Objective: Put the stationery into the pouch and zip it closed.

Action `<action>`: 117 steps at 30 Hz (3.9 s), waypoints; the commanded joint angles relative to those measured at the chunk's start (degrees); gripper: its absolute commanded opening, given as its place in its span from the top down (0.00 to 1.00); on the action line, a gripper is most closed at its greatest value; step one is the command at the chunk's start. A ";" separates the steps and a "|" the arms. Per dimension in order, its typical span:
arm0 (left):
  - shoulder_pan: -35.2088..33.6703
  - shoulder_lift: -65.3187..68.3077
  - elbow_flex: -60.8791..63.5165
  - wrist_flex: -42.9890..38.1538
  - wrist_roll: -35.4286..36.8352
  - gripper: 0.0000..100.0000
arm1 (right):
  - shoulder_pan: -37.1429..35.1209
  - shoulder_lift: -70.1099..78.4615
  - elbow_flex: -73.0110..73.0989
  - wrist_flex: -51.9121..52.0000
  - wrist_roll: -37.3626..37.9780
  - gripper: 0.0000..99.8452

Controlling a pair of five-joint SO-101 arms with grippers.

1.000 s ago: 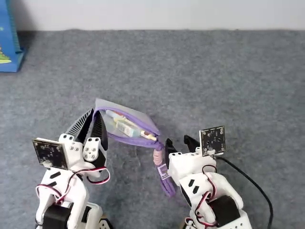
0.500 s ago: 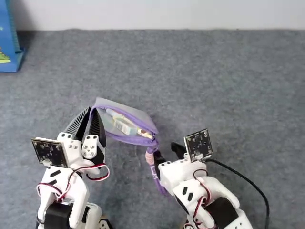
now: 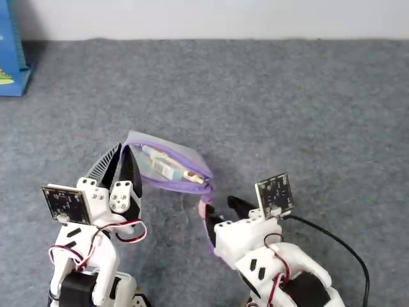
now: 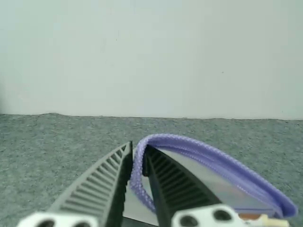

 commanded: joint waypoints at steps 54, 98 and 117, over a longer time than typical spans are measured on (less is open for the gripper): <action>9.58 -0.88 1.71 -13.98 -3.16 0.89 | 5.05 0.48 12.57 -12.79 3.08 0.99; 31.82 -0.97 13.41 -6.24 -26.11 0.86 | 8.75 0.48 12.40 -12.26 2.81 0.99; 21.98 -0.97 12.88 -6.33 -26.46 0.85 | 18.15 0.48 9.67 -14.64 16.88 0.99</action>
